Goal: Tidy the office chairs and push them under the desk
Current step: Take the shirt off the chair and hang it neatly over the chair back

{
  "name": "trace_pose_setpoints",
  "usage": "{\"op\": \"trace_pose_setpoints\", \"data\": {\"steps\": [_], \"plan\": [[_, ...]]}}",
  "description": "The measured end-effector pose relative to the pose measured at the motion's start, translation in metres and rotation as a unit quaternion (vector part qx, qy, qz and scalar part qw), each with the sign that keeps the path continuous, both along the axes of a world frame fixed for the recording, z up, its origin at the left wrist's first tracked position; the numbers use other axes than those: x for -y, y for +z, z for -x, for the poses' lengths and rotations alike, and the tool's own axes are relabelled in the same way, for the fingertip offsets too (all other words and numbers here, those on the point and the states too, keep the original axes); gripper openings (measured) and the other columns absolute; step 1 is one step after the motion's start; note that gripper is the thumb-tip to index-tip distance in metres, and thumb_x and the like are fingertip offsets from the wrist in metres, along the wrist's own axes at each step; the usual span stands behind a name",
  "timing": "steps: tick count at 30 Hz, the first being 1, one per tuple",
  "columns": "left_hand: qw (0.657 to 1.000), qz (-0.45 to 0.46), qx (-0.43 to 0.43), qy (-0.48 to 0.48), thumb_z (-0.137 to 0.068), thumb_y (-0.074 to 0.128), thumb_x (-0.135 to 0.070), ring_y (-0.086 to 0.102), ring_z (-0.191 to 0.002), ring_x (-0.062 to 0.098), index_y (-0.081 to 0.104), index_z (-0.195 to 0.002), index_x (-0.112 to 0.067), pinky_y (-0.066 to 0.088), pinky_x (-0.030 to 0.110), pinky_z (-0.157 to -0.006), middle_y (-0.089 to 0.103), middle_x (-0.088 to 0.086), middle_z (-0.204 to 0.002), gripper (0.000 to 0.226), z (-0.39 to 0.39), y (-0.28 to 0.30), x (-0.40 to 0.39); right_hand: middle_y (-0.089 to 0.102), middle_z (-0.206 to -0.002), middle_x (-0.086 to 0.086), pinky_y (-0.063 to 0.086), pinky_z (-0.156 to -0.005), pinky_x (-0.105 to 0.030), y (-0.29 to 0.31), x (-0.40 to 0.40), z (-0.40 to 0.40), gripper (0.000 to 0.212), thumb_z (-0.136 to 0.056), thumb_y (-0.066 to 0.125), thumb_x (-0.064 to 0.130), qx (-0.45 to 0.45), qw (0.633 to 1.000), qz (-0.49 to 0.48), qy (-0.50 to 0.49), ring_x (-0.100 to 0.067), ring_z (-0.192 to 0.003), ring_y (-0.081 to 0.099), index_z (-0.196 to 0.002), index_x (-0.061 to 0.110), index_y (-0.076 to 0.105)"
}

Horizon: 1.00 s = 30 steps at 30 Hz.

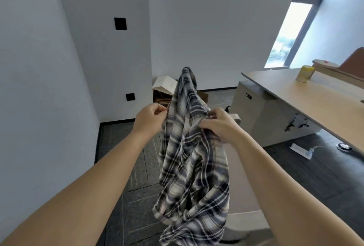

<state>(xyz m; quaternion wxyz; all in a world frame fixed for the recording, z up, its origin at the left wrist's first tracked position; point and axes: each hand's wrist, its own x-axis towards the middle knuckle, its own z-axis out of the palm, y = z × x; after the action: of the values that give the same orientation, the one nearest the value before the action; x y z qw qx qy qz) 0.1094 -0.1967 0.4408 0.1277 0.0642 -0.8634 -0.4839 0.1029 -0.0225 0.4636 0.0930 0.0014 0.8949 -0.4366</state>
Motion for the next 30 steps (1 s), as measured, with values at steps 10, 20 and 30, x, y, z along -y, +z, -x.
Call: {"op": "trace_pose_setpoints", "data": {"steps": [10,20,30], "plan": [[0.996,0.078,-0.024,-0.025,-0.093,0.047,-0.021,0.041,-0.128,0.026,0.038,-0.134,-0.010,0.034,0.036,-0.105,0.041,0.011,-0.142,0.044,0.033,0.008,-0.015,0.063,-0.111,-0.012,0.039,-0.065,-0.033,-0.002,0.028,0.005,0.036,-0.093,0.044,0.034,-0.185,0.920,-0.342,-0.053,-0.030,-0.100,0.061,-0.111,0.003,0.049],[0.941,0.297,-0.062,-0.150,-0.085,0.051,-0.043,0.008,-0.143,0.030,0.025,-0.142,-0.022,0.009,0.050,-0.118,0.015,0.009,-0.156,0.066,0.058,-0.001,-0.049,0.065,-0.086,-0.006,0.035,-0.058,-0.028,-0.005,-0.045,-0.020,0.047,-0.089,0.039,0.053,-0.302,0.868,-0.395,-0.020,-0.024,-0.072,0.058,-0.090,0.008,0.054],[0.913,0.320,-0.163,-0.192,-0.062,0.059,-0.065,0.042,-0.094,0.026,0.055,-0.097,-0.002,0.025,0.035,-0.088,0.041,0.005,-0.089,0.073,0.045,-0.002,-0.101,0.029,-0.051,0.006,0.024,-0.046,-0.020,-0.010,-0.115,-0.039,0.063,-0.073,0.039,0.074,-0.264,0.871,-0.408,-0.072,-0.018,-0.057,0.043,-0.052,0.017,0.025]]}}
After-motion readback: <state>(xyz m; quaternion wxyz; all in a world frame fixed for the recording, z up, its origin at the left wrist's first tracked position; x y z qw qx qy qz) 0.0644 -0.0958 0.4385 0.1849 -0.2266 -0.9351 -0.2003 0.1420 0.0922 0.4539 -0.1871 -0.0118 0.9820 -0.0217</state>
